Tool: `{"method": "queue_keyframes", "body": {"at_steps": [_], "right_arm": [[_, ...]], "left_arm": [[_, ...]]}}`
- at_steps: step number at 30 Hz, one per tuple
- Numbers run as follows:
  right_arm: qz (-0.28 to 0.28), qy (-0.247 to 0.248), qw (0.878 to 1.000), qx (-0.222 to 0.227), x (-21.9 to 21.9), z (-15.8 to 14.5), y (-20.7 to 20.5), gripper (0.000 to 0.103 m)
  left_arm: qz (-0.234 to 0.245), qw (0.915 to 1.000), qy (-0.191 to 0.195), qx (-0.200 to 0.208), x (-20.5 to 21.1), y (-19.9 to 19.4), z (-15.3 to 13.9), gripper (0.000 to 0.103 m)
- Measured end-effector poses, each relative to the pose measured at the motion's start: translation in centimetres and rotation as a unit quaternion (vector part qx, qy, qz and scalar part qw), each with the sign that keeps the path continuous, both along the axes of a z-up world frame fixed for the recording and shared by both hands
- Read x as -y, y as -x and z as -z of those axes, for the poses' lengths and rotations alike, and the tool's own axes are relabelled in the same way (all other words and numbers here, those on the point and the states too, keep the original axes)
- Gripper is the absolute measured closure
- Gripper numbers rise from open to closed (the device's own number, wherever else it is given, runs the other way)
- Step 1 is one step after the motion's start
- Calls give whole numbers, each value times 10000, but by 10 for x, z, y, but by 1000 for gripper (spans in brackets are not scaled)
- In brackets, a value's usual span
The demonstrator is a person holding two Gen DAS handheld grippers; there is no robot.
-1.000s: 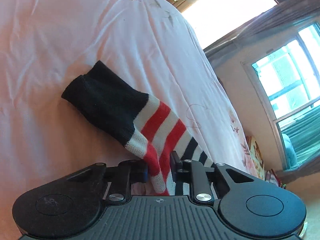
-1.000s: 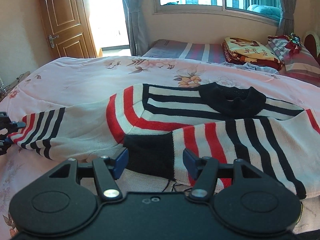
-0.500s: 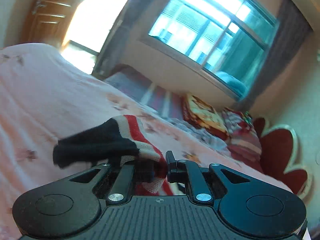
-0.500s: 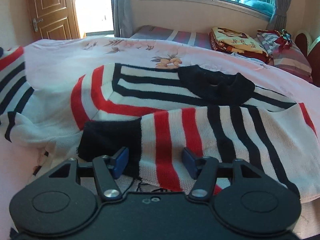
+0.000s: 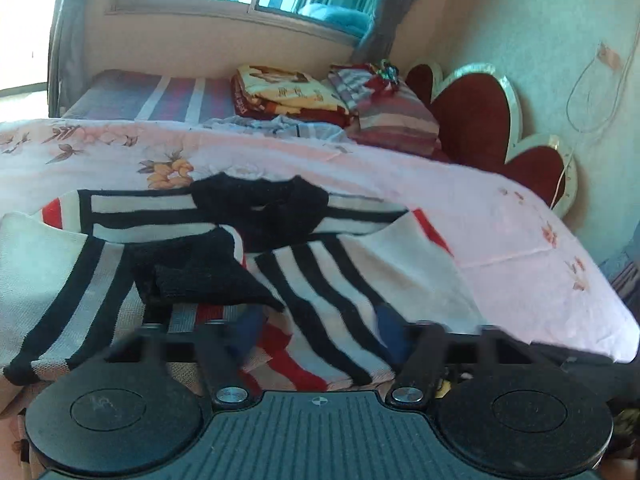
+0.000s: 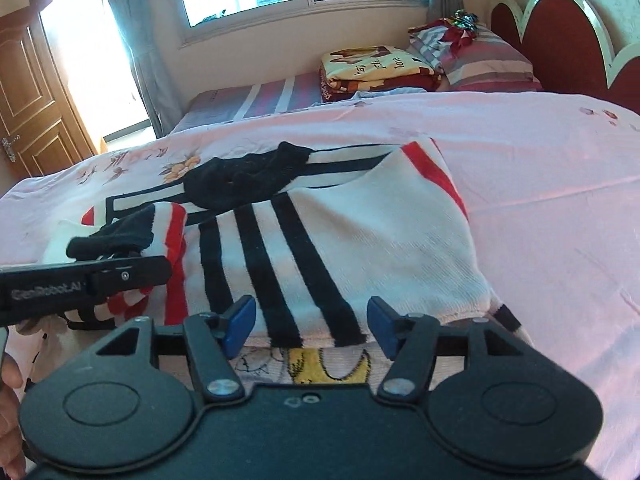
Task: Fold small clothes
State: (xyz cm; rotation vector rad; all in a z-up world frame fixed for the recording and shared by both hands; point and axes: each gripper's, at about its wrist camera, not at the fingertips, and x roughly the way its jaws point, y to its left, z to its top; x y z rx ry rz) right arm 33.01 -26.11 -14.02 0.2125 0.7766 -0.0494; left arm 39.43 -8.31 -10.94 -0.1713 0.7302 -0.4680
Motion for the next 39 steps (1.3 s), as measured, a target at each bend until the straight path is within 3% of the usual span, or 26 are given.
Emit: {"method": "queue_keyframes", "body": {"at_steps": [1,4,7,10,14,19,20,22,23,26,28,31,32,34,36,37,39], "right_arm": [[0,-81,10000,-7,4,1,1,41],[-47,-175,9998,9,5,2,1,41],[-344,-275,9990,77,-6,-2,0,40],[-717,-205,9970,188,-30,-7,-5,36],[-1297,90,9913,221,-73,-2,-24,35],[-1475,524,9874,236,-110,9,-60,43],[-1455,563,9875,230,-113,10,-68,52],[-1414,312,9891,266,-110,7,-78,93],[-1277,130,9913,308,-103,3,-78,95],[-749,-396,9948,568,-65,-12,-64,96],[-397,-416,9962,653,-36,-18,-48,96],[-90,-451,9988,174,-1,-3,-35,95],[-116,-359,9993,-29,4,7,-33,92],[-150,-319,9991,-241,8,16,-31,75],[-8,-517,9987,-8,16,12,-26,55],[93,-542,9984,136,19,9,-25,52],[196,-485,9986,110,24,9,-30,58]], "left_arm": [[-145,9995,142,232,-4,6,-9,4],[-185,9986,54,497,-14,21,-28,3],[-669,9964,-96,506,-37,16,-32,3],[-1378,9886,-412,447,-77,7,-22,3],[-2250,9716,-722,119,-132,-4,4,3],[-2622,9607,-851,-321,-163,-12,40,3],[-2624,9603,-860,-405,-165,-13,46,3],[-2587,9611,-804,-544,-166,-15,55,3],[-2547,9621,-765,-603,-164,-16,58,3],[-2307,9688,-652,-623,-155,-19,63,3],[-2118,9732,-624,-644,-147,-22,65,3],[-1952,9752,-588,-860,-136,-29,75,3],[-1925,9754,-524,-933,-134,-32,79,3],[-1956,9746,-503,-968,-131,-36,81,3],[-2006,9739,-527,-921,-131,-41,80,3],[-2052,9730,-520,-921,-132,-45,79,3],[-2177,9704,-435,-953,-136,-57,77,3]]}}
